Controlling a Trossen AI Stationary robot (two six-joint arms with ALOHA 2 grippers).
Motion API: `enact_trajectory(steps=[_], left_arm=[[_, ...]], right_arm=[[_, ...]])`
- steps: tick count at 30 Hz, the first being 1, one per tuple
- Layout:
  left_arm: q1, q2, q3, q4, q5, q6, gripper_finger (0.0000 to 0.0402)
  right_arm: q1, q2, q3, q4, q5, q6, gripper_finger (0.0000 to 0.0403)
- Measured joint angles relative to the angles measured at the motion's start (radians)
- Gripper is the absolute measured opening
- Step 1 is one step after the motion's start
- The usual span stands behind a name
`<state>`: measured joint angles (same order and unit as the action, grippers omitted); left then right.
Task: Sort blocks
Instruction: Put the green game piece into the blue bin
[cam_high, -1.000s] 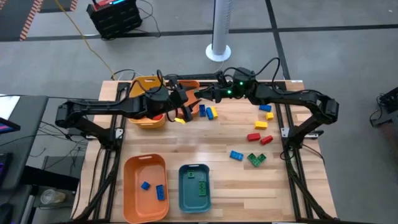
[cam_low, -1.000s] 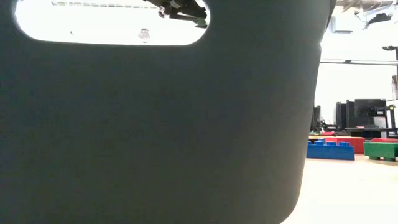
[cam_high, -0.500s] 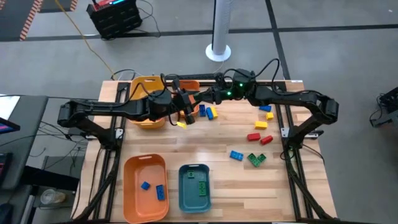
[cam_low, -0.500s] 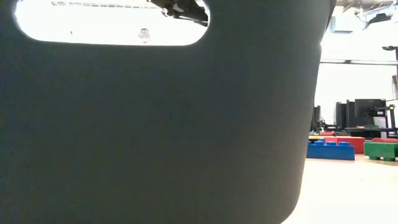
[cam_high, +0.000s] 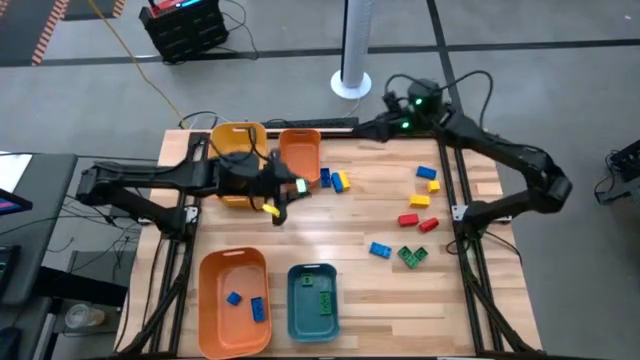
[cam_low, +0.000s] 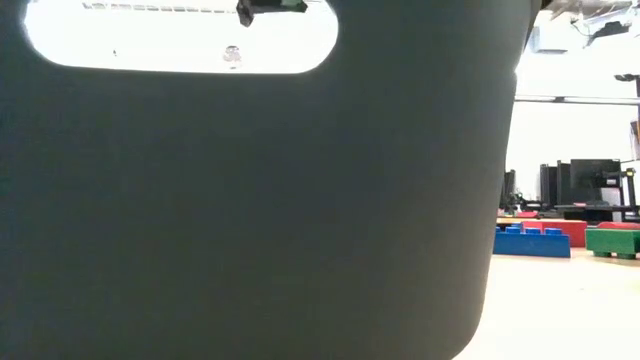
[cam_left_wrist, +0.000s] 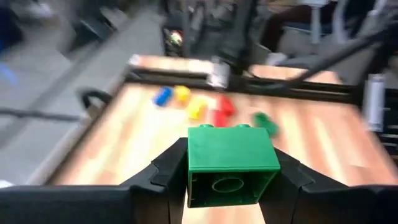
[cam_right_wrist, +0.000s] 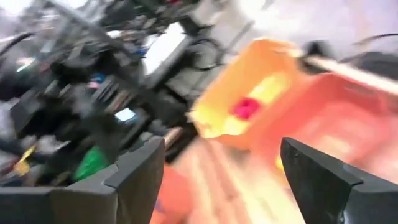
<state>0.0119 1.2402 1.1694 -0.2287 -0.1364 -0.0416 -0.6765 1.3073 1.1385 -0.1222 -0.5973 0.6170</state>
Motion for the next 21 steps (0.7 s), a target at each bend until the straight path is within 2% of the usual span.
enact_trajectory(steps=[5, 8, 12, 16, 21], left_arm=[[-0.149, 0.028, 0.029, -0.036, 0.031, -0.133, 0.0139], [-0.244, 0.104, 0.081, -0.129, 0.023, -0.257, 0.0139], [-0.347, 0.239, 0.158, -0.166, 0.023, -0.387, 0.0139], [-0.394, 0.385, 0.26, -0.241, 0.077, -0.515, 0.0139], [-0.4, 0.557, 0.377, -0.376, 0.165, -0.666, 0.0139]], right_arm=[[-0.076, -0.074, -0.001, -0.156, 0.001, -0.071, 0.0318], [-0.101, -0.108, 0.0, -0.226, 0.001, -0.126, 0.0317], [-0.129, -0.127, -0.001, -0.28, 0.005, -0.182, 0.0317], [-0.125, -0.129, -0.001, -0.282, 0.005, -0.205, 0.0317], [-0.098, -0.129, -0.001, -0.282, 0.0, -0.211, 0.0317]])
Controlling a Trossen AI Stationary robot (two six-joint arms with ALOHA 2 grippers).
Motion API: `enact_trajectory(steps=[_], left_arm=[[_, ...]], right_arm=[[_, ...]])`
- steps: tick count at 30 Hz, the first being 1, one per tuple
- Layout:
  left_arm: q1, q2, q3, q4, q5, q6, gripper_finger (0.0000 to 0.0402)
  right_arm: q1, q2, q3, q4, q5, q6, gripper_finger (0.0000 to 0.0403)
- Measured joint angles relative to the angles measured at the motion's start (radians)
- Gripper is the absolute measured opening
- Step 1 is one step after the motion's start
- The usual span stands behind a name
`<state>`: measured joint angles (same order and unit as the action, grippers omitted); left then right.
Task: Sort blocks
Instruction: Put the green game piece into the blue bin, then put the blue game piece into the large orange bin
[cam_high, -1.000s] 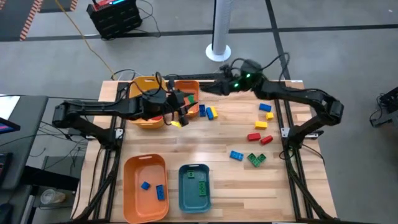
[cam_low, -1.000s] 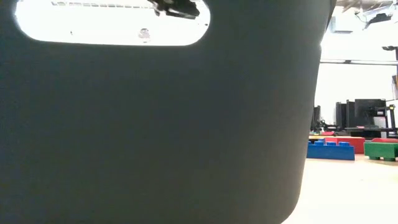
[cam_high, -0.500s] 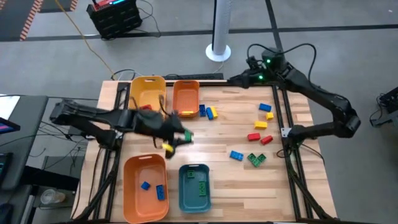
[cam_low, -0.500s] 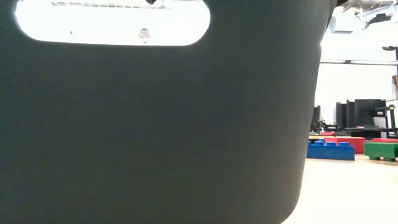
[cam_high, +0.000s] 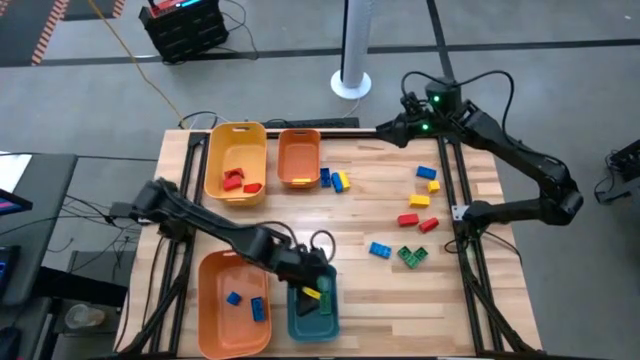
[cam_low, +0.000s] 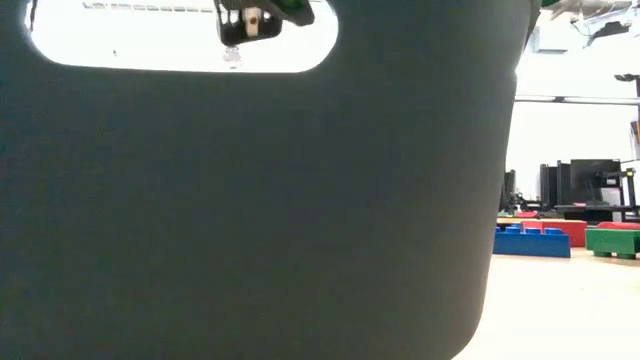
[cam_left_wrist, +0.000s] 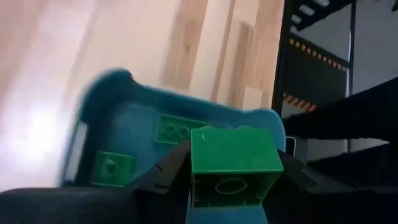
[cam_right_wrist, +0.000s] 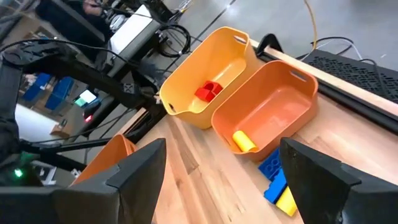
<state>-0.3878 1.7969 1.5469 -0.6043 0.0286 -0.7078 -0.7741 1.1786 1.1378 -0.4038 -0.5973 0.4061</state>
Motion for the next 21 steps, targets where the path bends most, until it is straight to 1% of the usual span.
enact_trajectory(steps=[3, 6, 11, 13, 16, 18, 21], left_arm=[[0.001, 0.082, 0.059, -0.055, 0.04, -0.049, 0.0139], [0.001, 0.153, 0.094, -0.114, 0.082, -0.06, 0.0139], [0.003, 0.217, 0.115, -0.156, 0.157, -0.068, 0.014], [0.003, 0.231, 0.115, -0.161, 0.163, -0.069, 0.017], [0.009, 0.23, 0.115, -0.159, 0.175, -0.076, 0.0239], [0.016, 0.218, 0.115, -0.161, 0.176, -0.08, 0.0275], [0.03, 0.191, 0.115, -0.167, 0.174, -0.078, 0.0306]], right_arm=[[0.018, 0.0, 0.0, 0.0, -0.002, -0.002, 0.0317], [0.032, 0.0, 0.0, 0.0, -0.003, -0.004, 0.0317], [0.036, 0.0, 0.0, 0.0, -0.007, -0.004, 0.0317], [0.036, 0.0, 0.0, -0.001, -0.007, -0.004, 0.0317], [0.036, 0.0, 0.0, -0.012, -0.016, -0.004, 0.0317], [0.036, 0.0, 0.0, -0.018, -0.027, -0.004, 0.0317], [0.036, 0.0, 0.0, -0.023, -0.032, -0.02, 0.0317]])
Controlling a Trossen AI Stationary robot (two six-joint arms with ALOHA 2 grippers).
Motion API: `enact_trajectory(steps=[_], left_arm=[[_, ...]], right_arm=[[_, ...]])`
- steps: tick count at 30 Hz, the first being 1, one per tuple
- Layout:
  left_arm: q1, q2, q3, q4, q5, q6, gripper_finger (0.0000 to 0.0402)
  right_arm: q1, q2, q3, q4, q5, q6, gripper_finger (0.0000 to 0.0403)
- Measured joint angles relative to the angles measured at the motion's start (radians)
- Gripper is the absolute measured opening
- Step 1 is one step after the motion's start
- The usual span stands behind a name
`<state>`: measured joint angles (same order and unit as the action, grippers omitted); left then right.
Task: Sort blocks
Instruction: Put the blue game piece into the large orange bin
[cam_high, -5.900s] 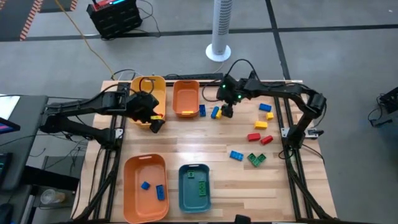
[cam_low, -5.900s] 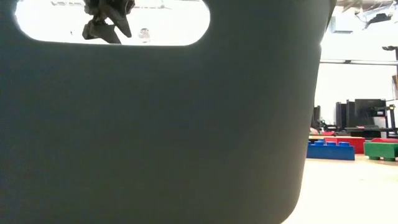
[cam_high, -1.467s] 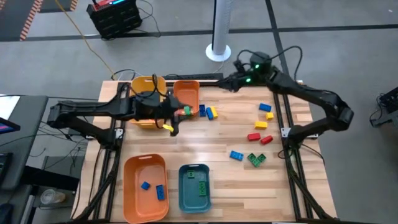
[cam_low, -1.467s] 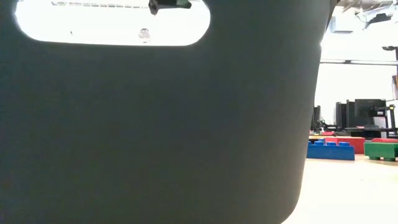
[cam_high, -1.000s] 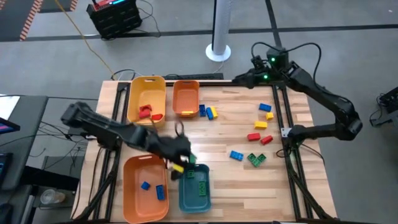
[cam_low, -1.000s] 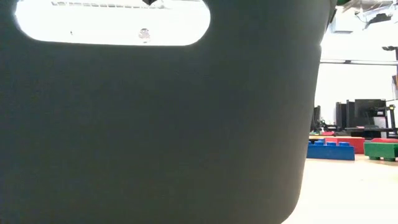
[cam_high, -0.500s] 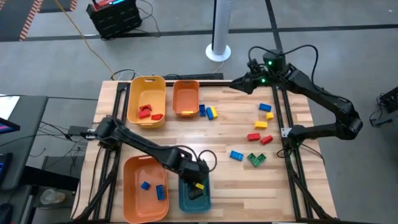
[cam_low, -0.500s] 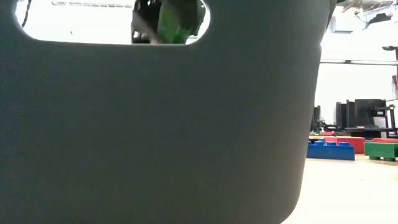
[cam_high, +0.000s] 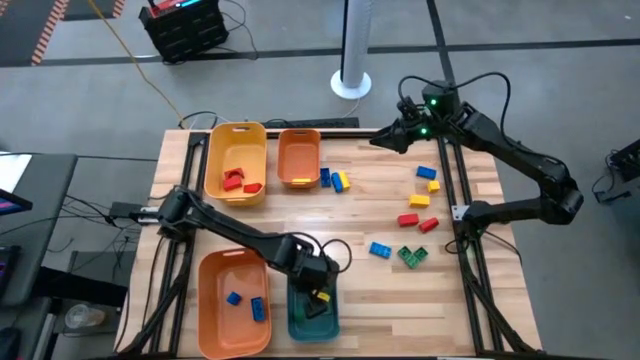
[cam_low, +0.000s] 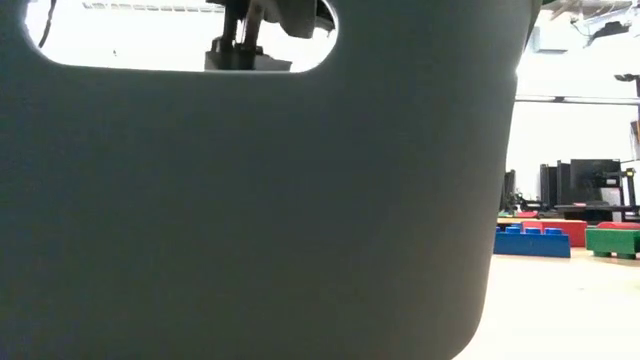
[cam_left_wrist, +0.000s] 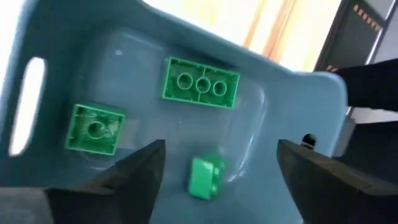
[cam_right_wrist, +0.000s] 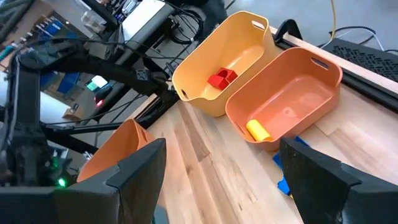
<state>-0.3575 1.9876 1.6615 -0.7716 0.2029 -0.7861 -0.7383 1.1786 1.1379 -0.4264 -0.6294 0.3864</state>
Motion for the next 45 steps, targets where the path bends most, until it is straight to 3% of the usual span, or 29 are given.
enact_trajectory(steps=[5, 8, 13, 19, 23, 27, 32, 36, 45], left_arm=[[0.039, -0.107, 0.0, -0.044, -0.051, 0.014, 0.0305], [0.073, -0.199, 0.0, -0.059, -0.195, 0.044, 0.0291], [0.143, -0.303, 0.0, -0.118, -0.525, 0.145, 0.0274], [0.231, -0.376, -0.033, -0.141, -0.684, 0.293, 0.0255], [0.27, -0.411, -0.091, -0.117, -0.653, 0.431, 0.0241], [0.343, -0.46, -0.199, 0.027, -0.522, 0.512, 0.0227], [0.439, -0.523, -0.341, 0.189, -0.385, 0.511, 0.0216], [0.502, -0.563, -0.399, 0.207, -0.337, 0.498, 0.0215], [0.625, -0.609, -0.424, 0.182, -0.241, 0.55, 0.0215]], right_arm=[[-0.01, 0.0, 0.0, -0.019, 0.0, -0.029, 0.0317], [-0.007, -0.002, 0.0, -0.11, 0.038, -0.103, 0.0317], [0.074, 0.003, -0.004, -0.292, 0.194, -0.288, 0.0317], [0.193, -0.131, -0.149, -0.365, 0.326, -0.28, 0.0317], [0.292, -0.264, -0.286, -0.411, 0.395, -0.211, 0.0317], [0.452, -0.299, -0.38, -0.389, 0.433, -0.104, 0.0317], [0.678, -0.208, -0.401, -0.335, 0.595, -0.007, 0.0317], [0.814, -0.114, -0.401, -0.248, 0.692, 0.036, 0.0308], [0.941, 0.131, -0.401, -0.138, 0.712, 0.098, 0.0286]])
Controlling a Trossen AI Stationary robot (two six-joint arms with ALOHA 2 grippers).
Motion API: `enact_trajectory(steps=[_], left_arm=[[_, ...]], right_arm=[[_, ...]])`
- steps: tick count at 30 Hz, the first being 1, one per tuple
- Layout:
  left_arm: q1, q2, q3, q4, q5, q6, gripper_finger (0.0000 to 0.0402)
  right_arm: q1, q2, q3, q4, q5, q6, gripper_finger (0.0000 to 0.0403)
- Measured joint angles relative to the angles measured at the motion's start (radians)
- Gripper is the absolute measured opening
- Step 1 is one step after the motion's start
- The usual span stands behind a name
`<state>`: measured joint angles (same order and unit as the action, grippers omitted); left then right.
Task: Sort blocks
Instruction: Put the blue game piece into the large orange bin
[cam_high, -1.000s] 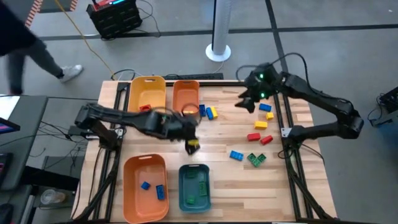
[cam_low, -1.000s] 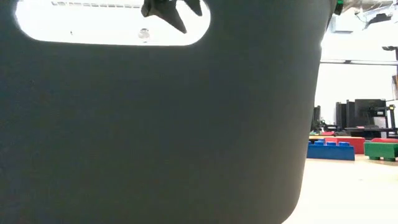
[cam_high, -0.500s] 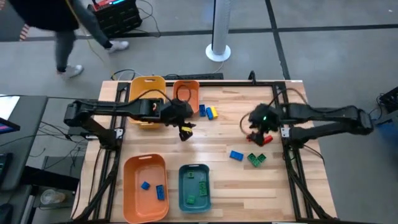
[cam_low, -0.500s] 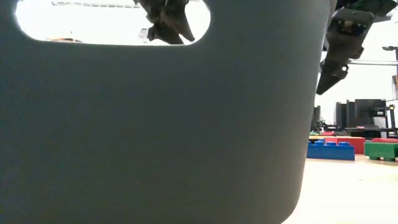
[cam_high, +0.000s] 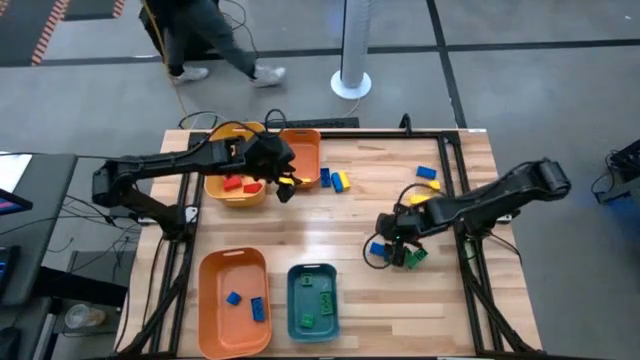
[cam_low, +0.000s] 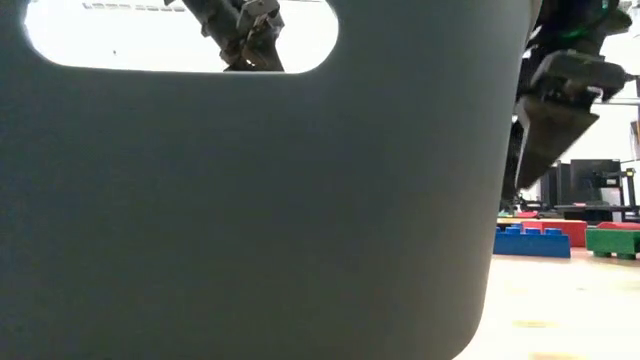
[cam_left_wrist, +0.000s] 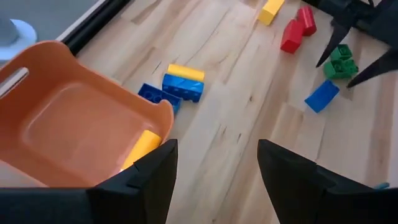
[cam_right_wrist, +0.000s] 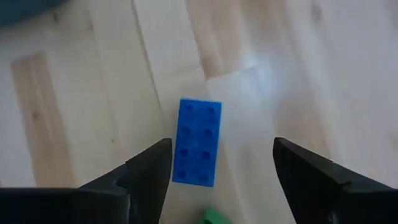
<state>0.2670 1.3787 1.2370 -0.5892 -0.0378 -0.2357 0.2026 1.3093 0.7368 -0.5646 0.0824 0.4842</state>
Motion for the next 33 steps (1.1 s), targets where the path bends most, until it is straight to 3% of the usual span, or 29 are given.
enact_trajectory(steps=[12, 19, 23, 29, 33], left_arm=[[0.014, 0.001, 0.0, 0.016, -0.002, 0.134, 0.0215], [0.013, 0.001, 0.0, -0.032, -0.016, 0.138, 0.0215], [0.003, -0.029, 0.0, -0.083, -0.011, 0.158, 0.0215], [-0.016, -0.189, 0.0, -0.03, -0.067, 0.277, 0.0215], [-0.015, -0.277, 0.002, 0.042, -0.088, 0.302, 0.0215]], right_arm=[[0.064, 0.185, 0.0, 0.162, -0.001, 0.042, 0.0286], [0.066, 0.26, 0.002, 0.186, 0.003, 0.047, 0.028], [0.066, 0.255, 0.002, 0.183, 0.008, 0.046, 0.0233], [0.039, 0.228, 0.001, 0.18, -0.044, 0.029, 0.0093], [-0.03, 0.148, 0.008, 0.164, -0.083, 0.008, 0.0087]])
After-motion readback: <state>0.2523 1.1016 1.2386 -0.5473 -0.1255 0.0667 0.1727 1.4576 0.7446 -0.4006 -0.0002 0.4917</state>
